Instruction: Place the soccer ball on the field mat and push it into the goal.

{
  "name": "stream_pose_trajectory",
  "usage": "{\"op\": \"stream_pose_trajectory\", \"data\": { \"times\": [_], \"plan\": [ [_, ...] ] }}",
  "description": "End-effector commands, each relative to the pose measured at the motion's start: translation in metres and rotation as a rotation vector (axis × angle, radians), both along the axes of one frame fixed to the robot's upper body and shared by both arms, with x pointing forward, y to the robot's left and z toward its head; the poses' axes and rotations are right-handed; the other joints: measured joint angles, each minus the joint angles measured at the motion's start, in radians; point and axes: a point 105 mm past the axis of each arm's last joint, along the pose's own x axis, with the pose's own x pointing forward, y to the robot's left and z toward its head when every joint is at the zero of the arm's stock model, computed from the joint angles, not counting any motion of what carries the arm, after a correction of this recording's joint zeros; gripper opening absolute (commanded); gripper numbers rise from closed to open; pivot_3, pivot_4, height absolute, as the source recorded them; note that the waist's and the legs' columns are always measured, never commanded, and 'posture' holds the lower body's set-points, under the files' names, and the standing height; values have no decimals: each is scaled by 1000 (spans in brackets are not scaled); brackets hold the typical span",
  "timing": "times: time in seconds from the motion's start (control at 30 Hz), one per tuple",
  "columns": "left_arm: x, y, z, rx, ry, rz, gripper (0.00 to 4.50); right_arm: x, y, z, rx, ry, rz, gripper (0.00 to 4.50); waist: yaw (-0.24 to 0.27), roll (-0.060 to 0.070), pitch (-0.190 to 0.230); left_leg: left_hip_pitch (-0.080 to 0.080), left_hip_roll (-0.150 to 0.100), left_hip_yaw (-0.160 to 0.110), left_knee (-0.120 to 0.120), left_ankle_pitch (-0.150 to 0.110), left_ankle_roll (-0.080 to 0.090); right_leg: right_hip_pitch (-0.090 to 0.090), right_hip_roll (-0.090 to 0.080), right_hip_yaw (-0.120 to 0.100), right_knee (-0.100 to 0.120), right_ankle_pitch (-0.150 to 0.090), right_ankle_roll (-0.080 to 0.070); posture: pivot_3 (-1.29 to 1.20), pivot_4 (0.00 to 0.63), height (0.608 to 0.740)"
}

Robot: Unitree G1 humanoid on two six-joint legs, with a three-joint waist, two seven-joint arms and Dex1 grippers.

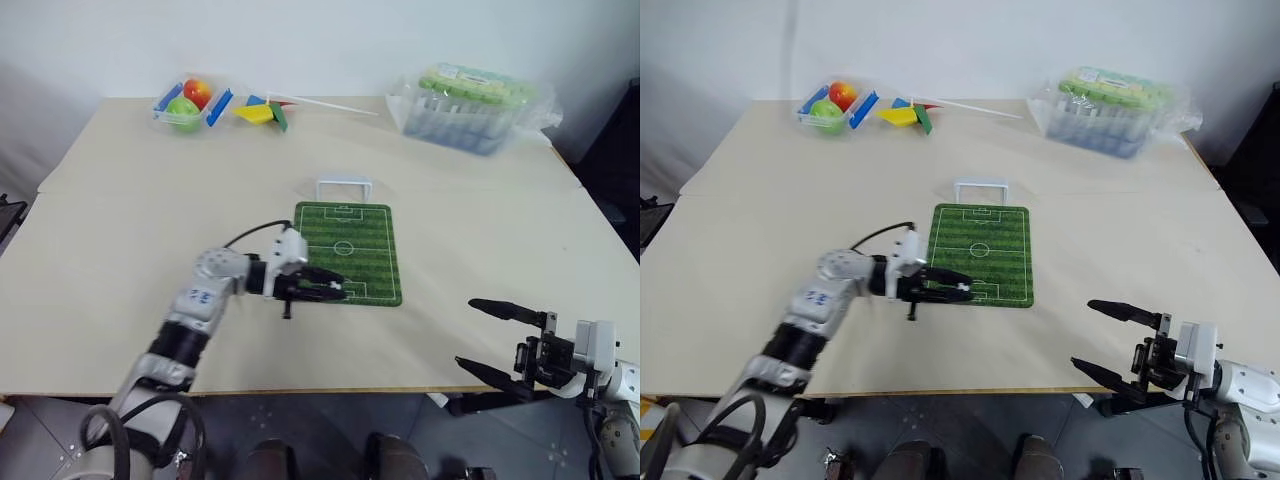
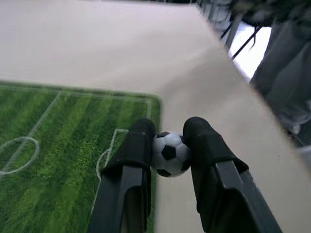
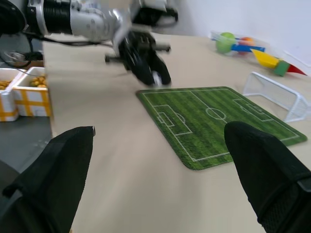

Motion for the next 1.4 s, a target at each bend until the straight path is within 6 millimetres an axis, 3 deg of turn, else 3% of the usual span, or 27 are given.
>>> {"op": "stream_pose_trajectory", "data": {
  "times": [0.03, 0.27, 0.6, 0.83, 1.1, 1.2, 1.4],
  "plan": [
    [11, -9, 1, 2, -78, 26, 849, -8, 1, 12, 12, -53, -36, 4500, -2, -1, 0, 0, 0, 0, 0, 0, 0, 0, 0, 0, 0, 0, 0, 0, 150, 740],
    [14, -19, -7, 14, -142, 23, 849, -18, 14, 16, 39, -55, -64, 4500, 0, -1, 0, 0, 0, 0, 0, 0, 0, 0, 0, 0, -1, 0, 0, 0, 150, 740],
    [14, -17, -13, -9, -121, 62, 849, -18, 18, 13, 53, -42, -64, 4500, 1, -1, 0, -1, 0, 0, 0, 0, 0, 0, 0, 0, -1, 0, 0, 0, 150, 740],
    [9, -19, -3, -67, -175, 42, 3118, -19, 17, 6, 60, -25, -50, 4500, 1, -1, 0, -1, 0, 0, 0, 0, 0, 0, 0, 0, -1, 0, 0, 0, 150, 740],
    [7, -15, 15, -135, -210, 34, 3118, -22, 18, -1, 70, 3, -26, 4500, 1, -1, 0, 0, 0, 0, 0, 0, 0, 0, 0, 0, 0, 1, 0, 0, 150, 740],
    [-5, -1, 21, -143, -203, -16, 3118, -23, 18, -3, 71, 13, -21, 4500, 0, -1, 0, 0, 0, 0, 0, 0, 0, 0, 0, 0, 0, 1, 0, 0, 150, 740],
    [-40, 69, 34, -122, -156, -29, 3118, -18, 9, -2, 64, -6, -32, 4500, -18, 0, 0, 1, 1, 0, 0, 0, 0, 0, 0, 1, 1, 0, 0, 0, 150, 740]
  ]
}}
